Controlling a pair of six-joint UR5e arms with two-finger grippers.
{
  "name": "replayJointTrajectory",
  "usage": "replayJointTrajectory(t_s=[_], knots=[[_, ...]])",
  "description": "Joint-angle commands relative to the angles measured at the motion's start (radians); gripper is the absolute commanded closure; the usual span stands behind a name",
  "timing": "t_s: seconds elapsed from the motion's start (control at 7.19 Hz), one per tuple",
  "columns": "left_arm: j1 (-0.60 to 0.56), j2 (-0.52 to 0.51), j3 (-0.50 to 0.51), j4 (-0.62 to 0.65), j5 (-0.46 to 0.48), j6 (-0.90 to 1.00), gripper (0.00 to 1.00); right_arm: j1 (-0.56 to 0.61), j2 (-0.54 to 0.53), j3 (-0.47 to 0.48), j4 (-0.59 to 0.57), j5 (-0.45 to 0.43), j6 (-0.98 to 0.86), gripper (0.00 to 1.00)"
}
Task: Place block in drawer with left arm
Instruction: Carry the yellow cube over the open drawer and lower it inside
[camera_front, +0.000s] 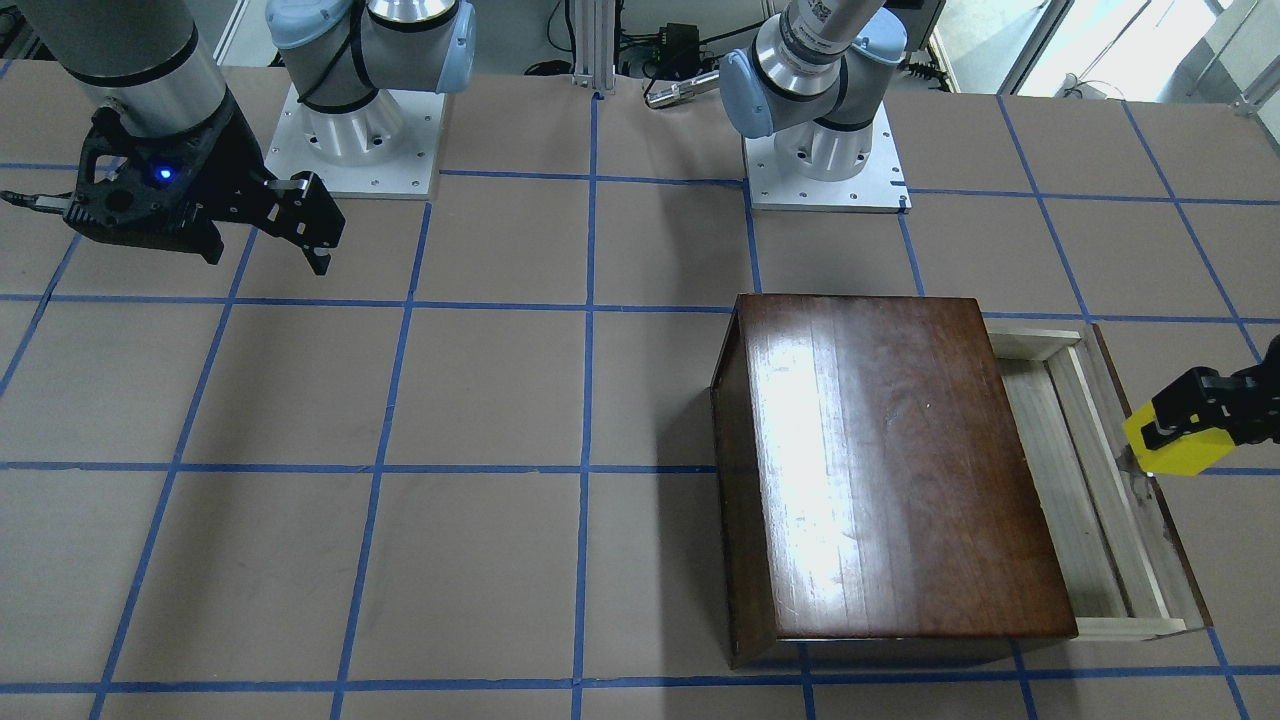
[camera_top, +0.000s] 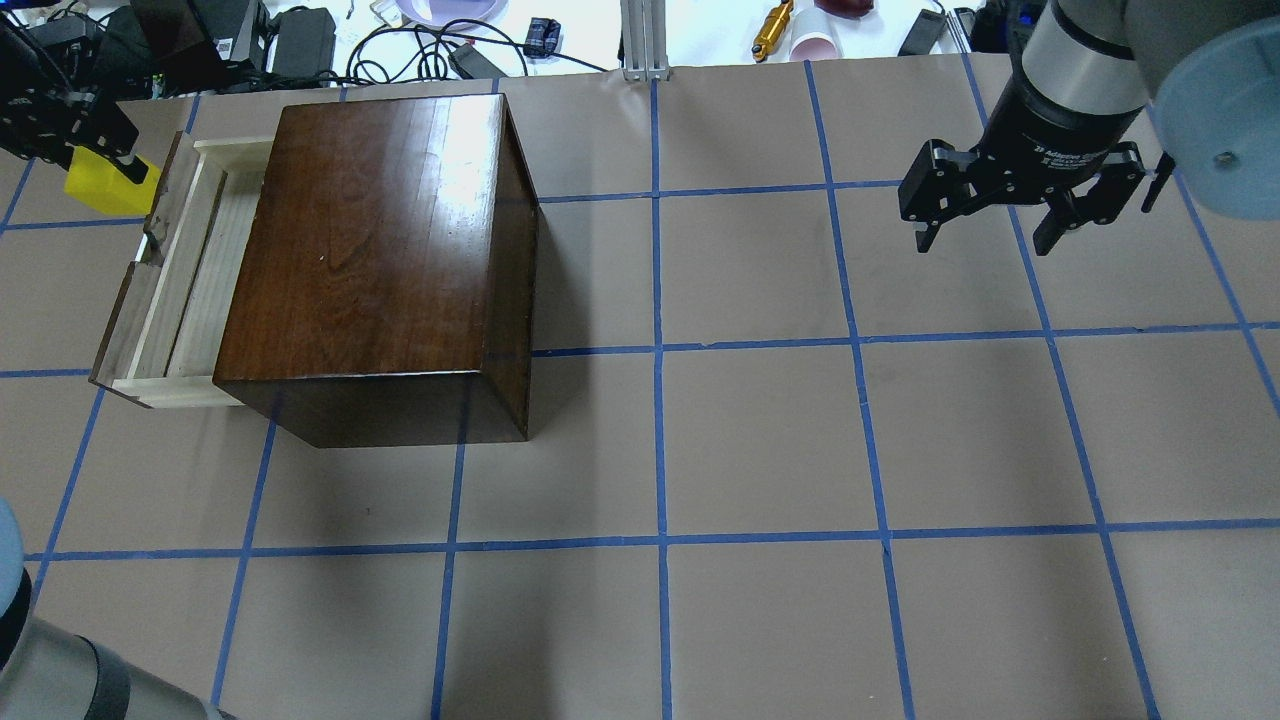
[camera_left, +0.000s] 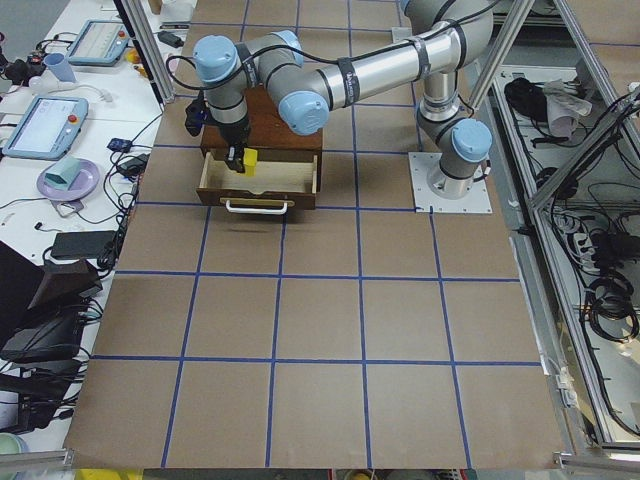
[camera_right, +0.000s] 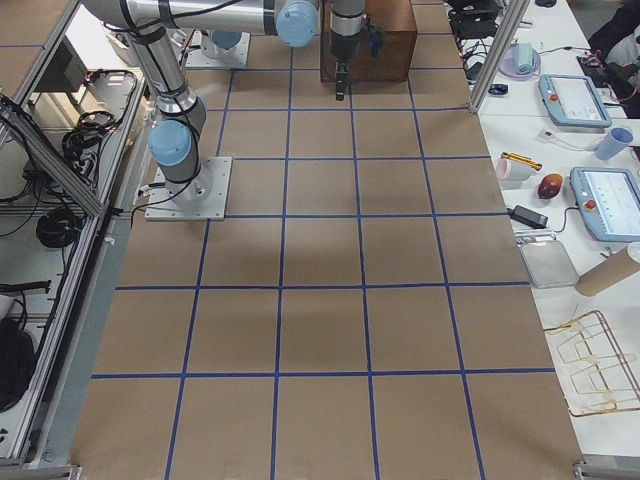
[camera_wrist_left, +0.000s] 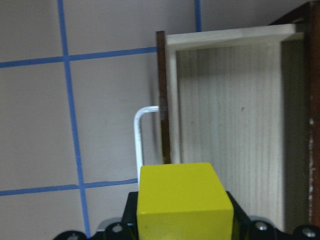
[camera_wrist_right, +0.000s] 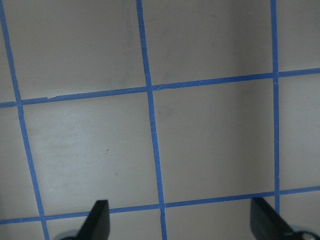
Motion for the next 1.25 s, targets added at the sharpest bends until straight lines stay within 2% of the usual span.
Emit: replayJointTrajectory(t_s=[0.0, 0.7, 0.83, 1.11], knots=[[-0.003, -0.017, -0.082, 0.053, -0.02, -0.041, 1.0, 0.0, 0.0, 0.0, 0.0, -0.001, 0.0, 0.0], [-0.003, -0.05, -0.134, 0.07, -0.028, -0.042, 1.0, 0.0, 0.0, 0.0, 0.0, -0.001, 0.0, 0.0], [-0.003, -0.056, -0.136, 0.072, -0.07, -0.042, 1.0, 0.0, 0.0, 0.0, 0.0, -0.001, 0.0, 0.0], [-0.003, -0.071, -0.142, 0.089, -0.074, -0.045, 1.0, 0.0, 0.0, 0.0, 0.0, -0.001, 0.0, 0.0]])
